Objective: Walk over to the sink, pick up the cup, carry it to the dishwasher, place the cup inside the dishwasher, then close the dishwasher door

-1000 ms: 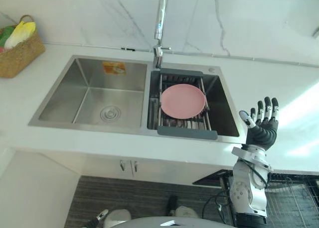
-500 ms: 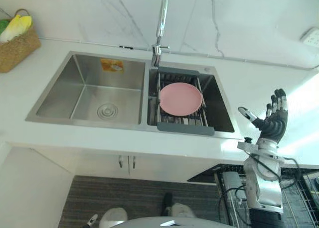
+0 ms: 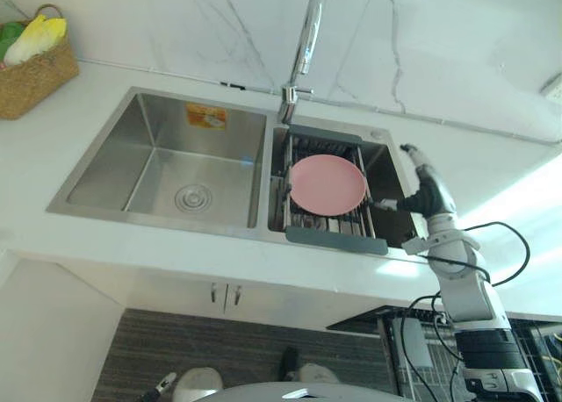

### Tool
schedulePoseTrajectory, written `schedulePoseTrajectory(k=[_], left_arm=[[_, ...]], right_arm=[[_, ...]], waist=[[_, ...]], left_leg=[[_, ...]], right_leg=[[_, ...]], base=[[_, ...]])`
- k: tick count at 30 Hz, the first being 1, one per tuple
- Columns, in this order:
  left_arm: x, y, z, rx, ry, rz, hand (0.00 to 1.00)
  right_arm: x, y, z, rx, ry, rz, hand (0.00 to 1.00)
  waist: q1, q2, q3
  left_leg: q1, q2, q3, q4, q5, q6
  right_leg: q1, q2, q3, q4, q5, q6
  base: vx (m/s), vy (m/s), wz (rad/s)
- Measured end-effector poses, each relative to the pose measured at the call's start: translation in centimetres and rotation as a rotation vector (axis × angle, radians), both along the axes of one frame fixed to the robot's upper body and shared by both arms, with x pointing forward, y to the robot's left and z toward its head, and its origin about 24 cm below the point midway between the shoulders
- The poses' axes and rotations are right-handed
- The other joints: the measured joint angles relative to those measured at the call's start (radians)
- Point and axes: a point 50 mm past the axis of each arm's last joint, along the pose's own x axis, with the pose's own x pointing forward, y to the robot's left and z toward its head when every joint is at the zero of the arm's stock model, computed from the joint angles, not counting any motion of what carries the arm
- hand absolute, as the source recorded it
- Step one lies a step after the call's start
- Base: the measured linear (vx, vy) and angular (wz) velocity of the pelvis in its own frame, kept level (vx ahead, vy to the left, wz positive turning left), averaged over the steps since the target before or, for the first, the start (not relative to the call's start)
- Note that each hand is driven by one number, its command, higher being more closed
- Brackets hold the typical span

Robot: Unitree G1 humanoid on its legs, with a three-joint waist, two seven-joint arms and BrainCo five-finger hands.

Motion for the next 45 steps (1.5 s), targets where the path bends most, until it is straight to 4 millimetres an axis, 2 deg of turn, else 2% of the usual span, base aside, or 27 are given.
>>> schedulePoseTrajectory(k=[10,19,24,30,35,45], left_arm=[[-0.6,0.0,-0.1,-0.006,0.075,-0.007,0.00],[-0.7,0.0,-0.1,-0.007,0.086,-0.019,0.00],[-0.4,-0.1,0.0,-0.005,0.081,-0.052,0.00],[0.3,-0.1,0.2,0.014,0.059,-0.112,0.00],[0.3,-0.1,0.2,0.014,0.060,-0.115,0.00],[0.2,-0.4,0.2,0.009,0.065,-0.141,0.00]], right_arm=[[1.3,1.1,-3.4,-0.310,0.243,0.073,0.00],[2.4,1.9,-3.3,-0.533,0.230,0.114,0.00],[2.7,1.3,-3.8,-0.645,0.210,0.058,0.00],[3.3,1.2,-3.9,-0.693,0.160,0.038,0.00],[3.7,0.9,-4.8,-0.710,0.198,0.033,0.00],[4.6,-0.5,-5.1,-0.717,0.237,-0.036,0.00]], waist=[[0.013,-0.001,-0.001],[0.023,-0.007,-0.006],[0.038,-0.007,-0.008],[0.042,-0.007,-0.008],[0.057,-0.006,-0.008],[0.079,0.007,0.004]], left_leg=[[-0.020,-0.003,-0.023,-0.003,0.022,-0.007],[-0.027,-0.004,-0.023,-0.003,0.029,-0.010],[-0.037,-0.007,-0.029,-0.006,0.037,-0.008],[-0.044,-0.011,-0.042,-0.005,0.042,-0.008],[-0.046,-0.012,-0.052,-0.004,0.047,-0.008],[-0.064,-0.013,-0.073,-0.003,0.051,-0.020]], right_leg=[[-0.005,-0.010,-0.029,0.000,0.000,0.000],[-0.010,-0.013,-0.031,-0.001,0.004,0.001],[-0.013,-0.015,-0.038,-0.007,0.009,0.001],[-0.011,-0.018,-0.052,-0.009,0.011,0.002],[-0.008,-0.020,-0.058,-0.009,0.014,0.001],[-0.011,-0.026,-0.083,-0.007,0.015,-0.004]], base=[[-0.03,-0.030,0.08],[-0.03,-0.019,0.00],[-0.01,-0.015,0.05],[-0.01,-0.014,0.07],[-0.02,-0.015,0.05],[-0.03,-0.015,0.07]])
